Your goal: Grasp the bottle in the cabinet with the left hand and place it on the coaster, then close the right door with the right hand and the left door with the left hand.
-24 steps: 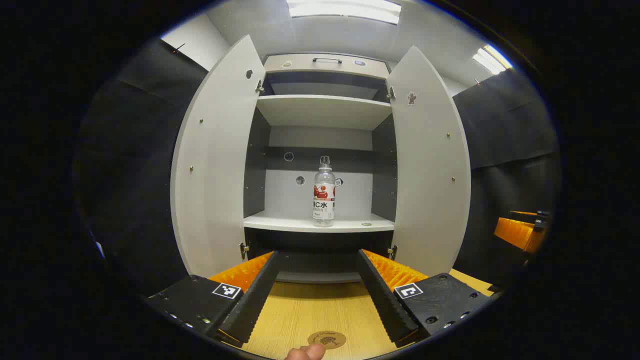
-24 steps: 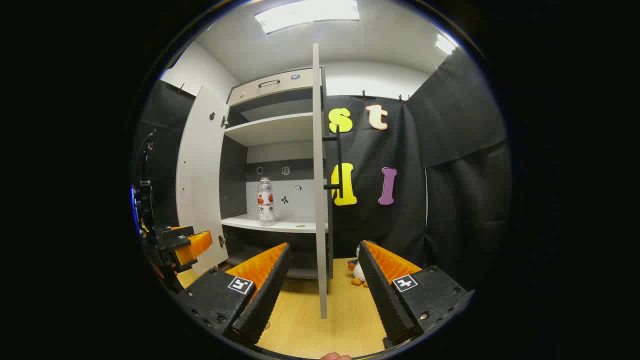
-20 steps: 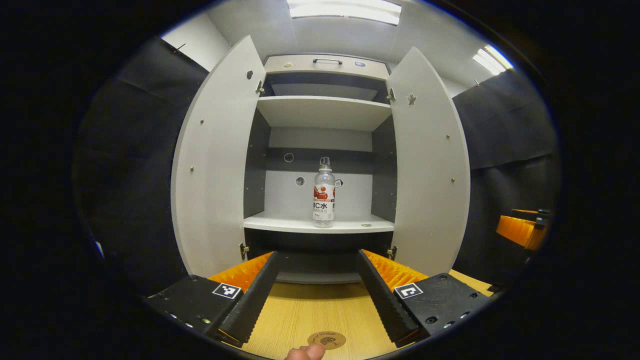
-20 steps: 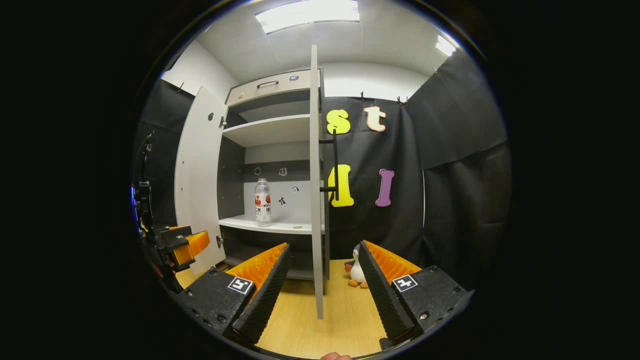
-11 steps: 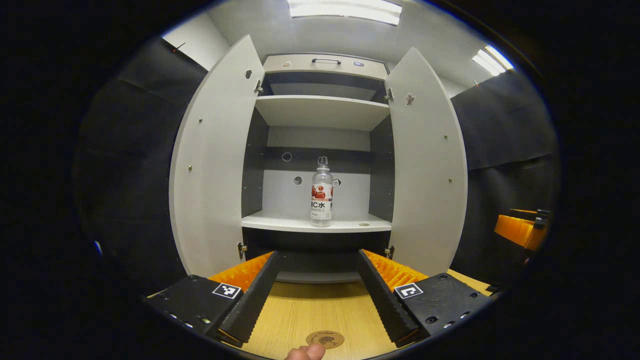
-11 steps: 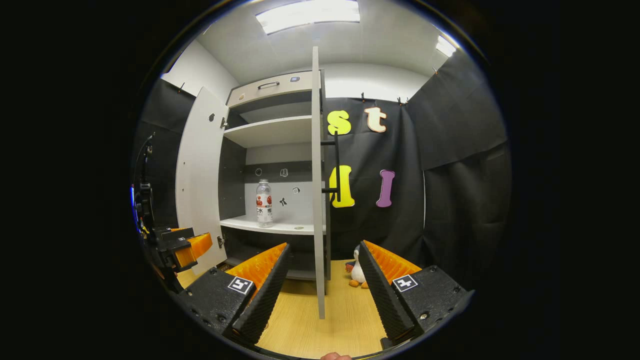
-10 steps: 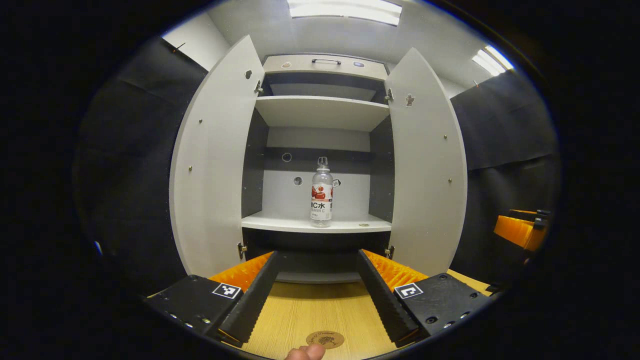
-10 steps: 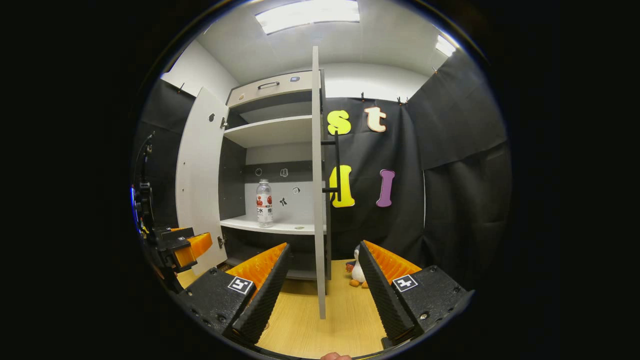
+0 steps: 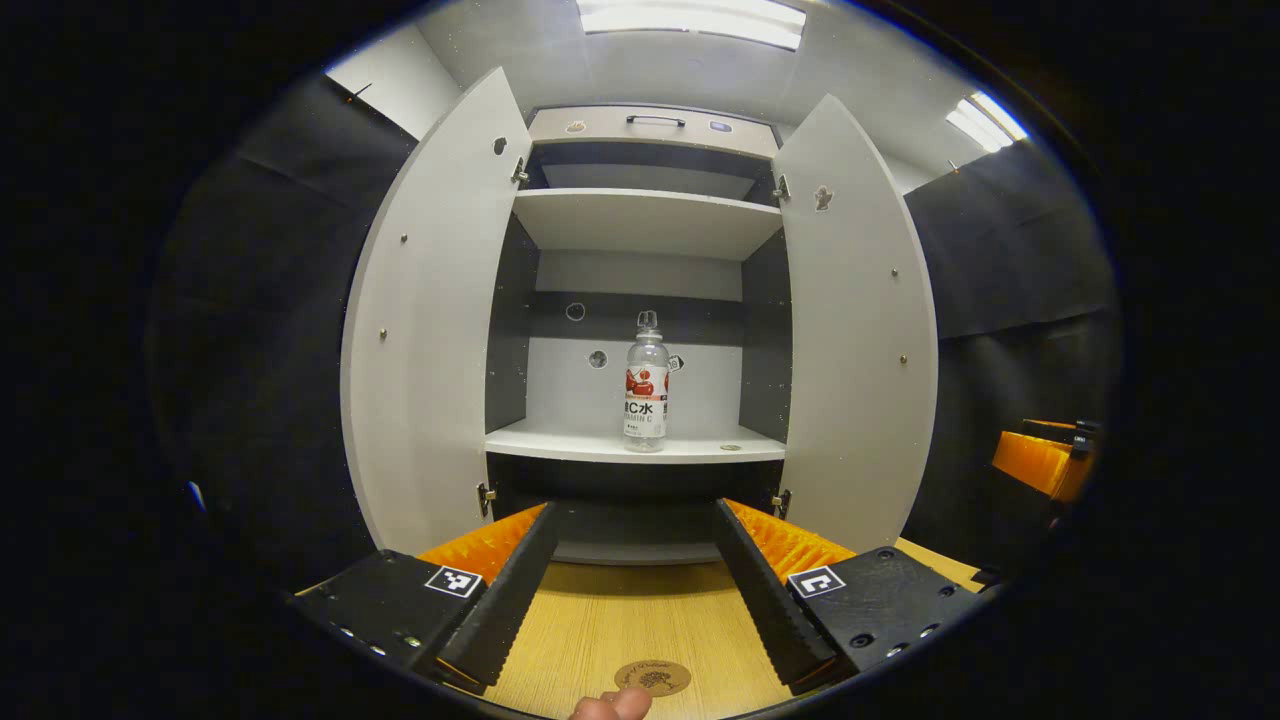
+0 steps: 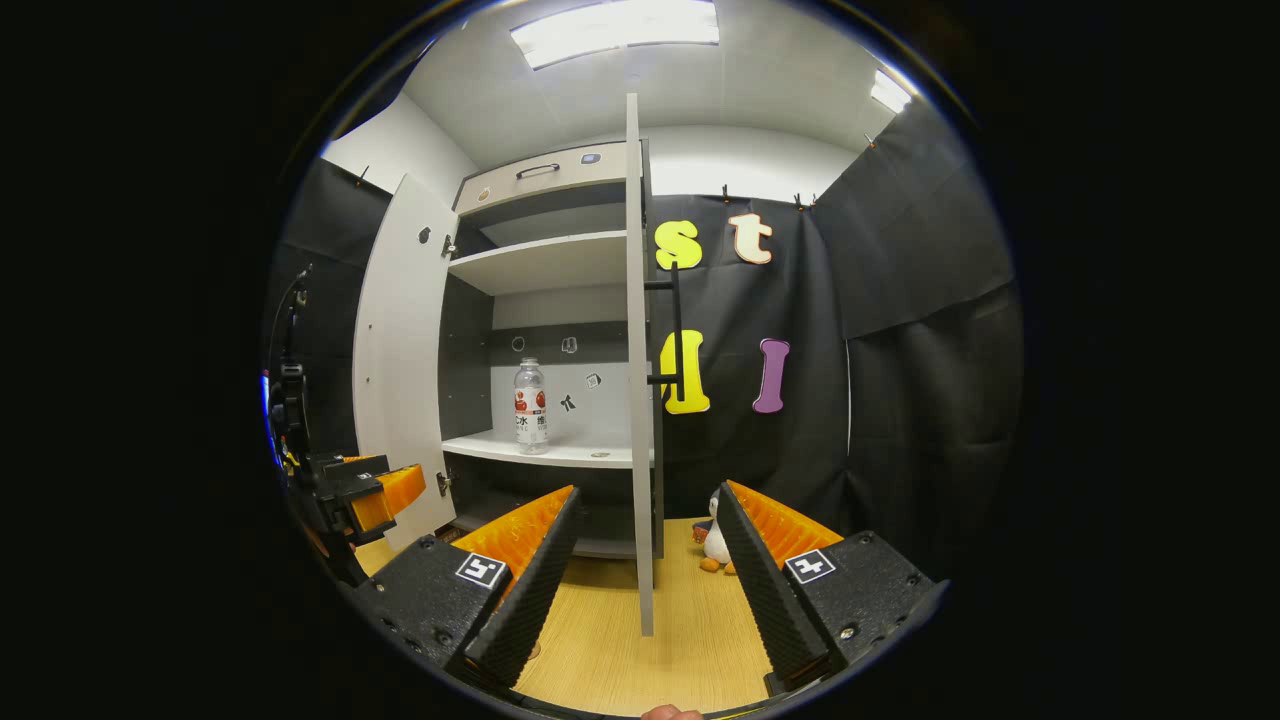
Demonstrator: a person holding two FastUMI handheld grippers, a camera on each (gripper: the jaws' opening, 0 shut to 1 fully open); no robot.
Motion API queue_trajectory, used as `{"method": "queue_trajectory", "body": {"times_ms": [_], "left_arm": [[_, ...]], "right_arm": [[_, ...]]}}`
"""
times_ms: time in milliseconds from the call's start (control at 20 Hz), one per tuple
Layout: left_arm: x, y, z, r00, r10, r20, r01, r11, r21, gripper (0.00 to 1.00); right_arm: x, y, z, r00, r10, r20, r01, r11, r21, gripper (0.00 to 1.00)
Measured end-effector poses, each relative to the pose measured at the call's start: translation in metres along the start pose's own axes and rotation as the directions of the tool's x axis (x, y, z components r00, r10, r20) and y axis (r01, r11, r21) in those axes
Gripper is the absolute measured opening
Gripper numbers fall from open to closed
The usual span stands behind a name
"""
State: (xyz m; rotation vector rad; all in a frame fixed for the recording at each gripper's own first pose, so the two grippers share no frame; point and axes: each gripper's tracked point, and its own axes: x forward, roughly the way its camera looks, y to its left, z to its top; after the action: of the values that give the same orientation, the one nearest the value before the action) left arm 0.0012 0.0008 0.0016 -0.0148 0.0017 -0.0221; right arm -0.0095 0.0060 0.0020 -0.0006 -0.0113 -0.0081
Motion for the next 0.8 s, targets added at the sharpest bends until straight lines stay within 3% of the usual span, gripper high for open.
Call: {"method": "queue_trajectory", "body": {"times_ms": [50,100,200,250,500,600,650,700,800], "left_arm": [[0.002,-0.001,0.003,1.000,-0.005,0.005,0.005,1.000,0.000,0.99],[0.005,-0.003,0.006,1.000,-0.013,0.009,0.013,1.000,0.002,0.95],[0.013,-0.007,0.014,0.999,-0.036,0.022,0.035,0.999,0.009,0.99],[0.018,-0.010,0.020,0.998,-0.048,0.033,0.048,0.999,0.012,0.95],[0.050,-0.029,0.044,0.990,-0.133,0.057,0.135,0.990,-0.044,0.95],[0.070,-0.027,0.054,0.989,-0.133,0.071,0.137,0.988,-0.065,0.95],[0.082,-0.024,0.059,0.988,-0.131,0.078,0.136,0.988,-0.070,0.99],[0.094,-0.022,0.062,0.988,-0.130,0.083,0.137,0.988,-0.076,0.95],[0.117,-0.017,0.068,0.987,-0.133,0.087,0.140,0.987,-0.081,0.99]], "right_arm": [[-0.001,-0.001,0.001,1.000,-0.003,0.001,0.003,1.000,0.000,0.83],[-0.001,-0.002,0.001,1.000,-0.007,0.001,0.007,1.000,-0.002,0.83],[-0.002,-0.006,0.003,1.000,-0.018,0.006,0.018,1.000,-0.007,0.83],[-0.003,-0.007,0.004,1.000,-0.023,0.004,0.023,1.000,-0.010,0.83],[-0.012,-0.012,0.020,0.997,-0.050,0.053,0.050,0.999,0.009,0.83],[-0.015,-0.014,0.024,0.996,-0.064,0.067,0.064,0.998,0.005,0.83],[-0.018,-0.015,0.026,0.995,-0.070,0.076,0.070,0.998,0.004,0.83],[-0.019,-0.017,0.027,0.994,-0.077,0.082,0.077,0.997,0.004,0.83],[-0.019,-0.023,0.025,0.993,-0.089,0.075,0.089,0.996,0.003,0.83]]}}
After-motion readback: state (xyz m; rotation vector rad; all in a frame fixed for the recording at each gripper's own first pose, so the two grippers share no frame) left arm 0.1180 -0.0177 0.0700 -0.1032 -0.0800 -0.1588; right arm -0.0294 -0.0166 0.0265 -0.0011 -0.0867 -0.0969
